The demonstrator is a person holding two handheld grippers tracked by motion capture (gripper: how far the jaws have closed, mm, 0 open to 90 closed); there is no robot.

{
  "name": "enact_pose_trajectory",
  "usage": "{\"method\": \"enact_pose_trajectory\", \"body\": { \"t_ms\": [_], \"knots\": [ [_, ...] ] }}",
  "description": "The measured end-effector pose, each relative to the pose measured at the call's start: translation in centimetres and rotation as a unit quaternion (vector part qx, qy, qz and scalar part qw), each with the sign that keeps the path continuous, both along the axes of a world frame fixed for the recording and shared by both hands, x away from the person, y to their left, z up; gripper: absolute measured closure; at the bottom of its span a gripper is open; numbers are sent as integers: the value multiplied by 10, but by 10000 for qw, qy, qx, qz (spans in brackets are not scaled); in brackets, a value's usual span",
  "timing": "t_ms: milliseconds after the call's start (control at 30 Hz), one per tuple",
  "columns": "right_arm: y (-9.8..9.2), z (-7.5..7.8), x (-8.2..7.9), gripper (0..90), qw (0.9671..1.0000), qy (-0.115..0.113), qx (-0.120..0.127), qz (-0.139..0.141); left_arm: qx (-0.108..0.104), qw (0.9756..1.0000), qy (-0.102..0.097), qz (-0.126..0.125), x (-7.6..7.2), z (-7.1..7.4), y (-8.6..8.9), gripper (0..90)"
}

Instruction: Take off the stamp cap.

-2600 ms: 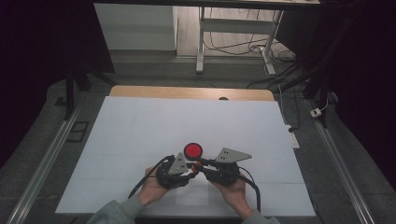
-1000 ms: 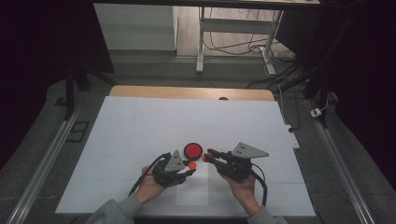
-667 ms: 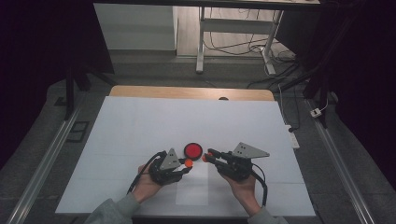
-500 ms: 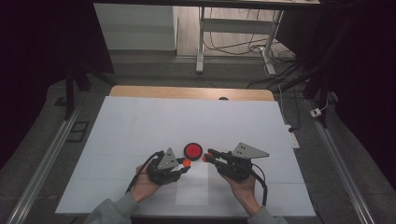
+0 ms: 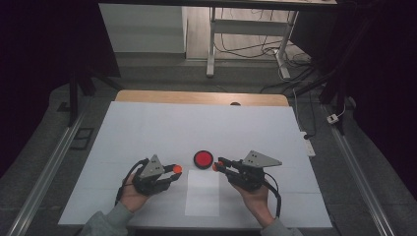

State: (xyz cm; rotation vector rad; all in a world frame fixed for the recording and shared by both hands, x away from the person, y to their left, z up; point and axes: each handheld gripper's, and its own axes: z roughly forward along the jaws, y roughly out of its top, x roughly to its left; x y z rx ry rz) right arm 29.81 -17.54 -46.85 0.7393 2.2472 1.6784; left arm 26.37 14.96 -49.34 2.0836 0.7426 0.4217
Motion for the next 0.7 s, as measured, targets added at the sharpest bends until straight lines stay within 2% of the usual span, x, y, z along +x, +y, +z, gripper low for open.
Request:
{"method": "enact_pose_trajectory", "body": {
  "t_ms": [533,700],
  "knots": [
    [1,0,0,726,10000,-34,-35,7,-226,9990,103,373,-16,-3,38,655],
    [1,0,1,726,10000,-48,-49,10,-235,9984,140,485,-20,-5,49,655]
  ]
}}
